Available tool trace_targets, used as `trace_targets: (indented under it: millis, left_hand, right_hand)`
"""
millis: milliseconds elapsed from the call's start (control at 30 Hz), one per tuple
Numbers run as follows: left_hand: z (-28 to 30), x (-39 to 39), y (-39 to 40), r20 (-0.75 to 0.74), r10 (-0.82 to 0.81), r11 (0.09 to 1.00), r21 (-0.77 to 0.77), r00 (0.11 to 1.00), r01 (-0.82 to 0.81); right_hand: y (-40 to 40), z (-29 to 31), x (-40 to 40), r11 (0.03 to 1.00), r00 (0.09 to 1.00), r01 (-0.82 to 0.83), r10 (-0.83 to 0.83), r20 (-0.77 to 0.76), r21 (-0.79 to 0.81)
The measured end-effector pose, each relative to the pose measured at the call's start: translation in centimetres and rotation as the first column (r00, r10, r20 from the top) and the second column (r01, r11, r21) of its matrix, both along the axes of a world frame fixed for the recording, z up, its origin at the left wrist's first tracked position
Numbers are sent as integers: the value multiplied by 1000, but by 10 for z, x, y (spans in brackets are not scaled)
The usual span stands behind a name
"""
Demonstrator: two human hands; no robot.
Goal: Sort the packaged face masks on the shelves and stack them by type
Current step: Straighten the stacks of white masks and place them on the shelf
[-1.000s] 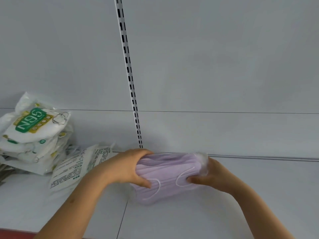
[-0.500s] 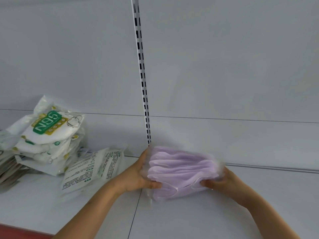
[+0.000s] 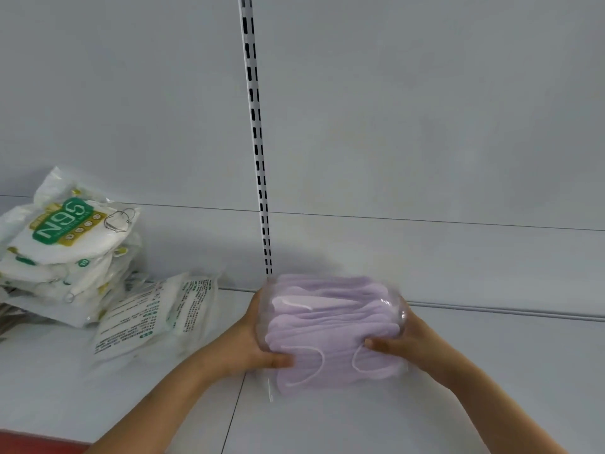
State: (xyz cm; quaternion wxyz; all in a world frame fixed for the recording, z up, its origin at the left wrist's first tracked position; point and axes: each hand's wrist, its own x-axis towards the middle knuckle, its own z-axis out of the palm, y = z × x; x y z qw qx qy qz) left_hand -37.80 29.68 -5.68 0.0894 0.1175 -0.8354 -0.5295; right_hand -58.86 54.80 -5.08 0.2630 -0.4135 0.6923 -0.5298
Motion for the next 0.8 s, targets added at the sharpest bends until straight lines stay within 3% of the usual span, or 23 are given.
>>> trace_targets:
  millis: [200,533,700,800]
  left_hand:
    - [10,-2,9,-151,87,995,-42,985,-94]
    - [-3,11,5,-22,17,1000,-24,1000,-17]
    - [6,9,12,-83,103,994,-34,991,-106]
    - [11,12,11,-96,123,992,-8,988,-124]
  right_hand:
    - [-2,5,5,993,987,92,-101,-128,-75]
    - [14,-8,4,998,986,-4,13,-164,59]
    - [11,2,9,996,972,85,-80,-219,12]
    - [11,9,6,999,974,41,-43,-220,-12]
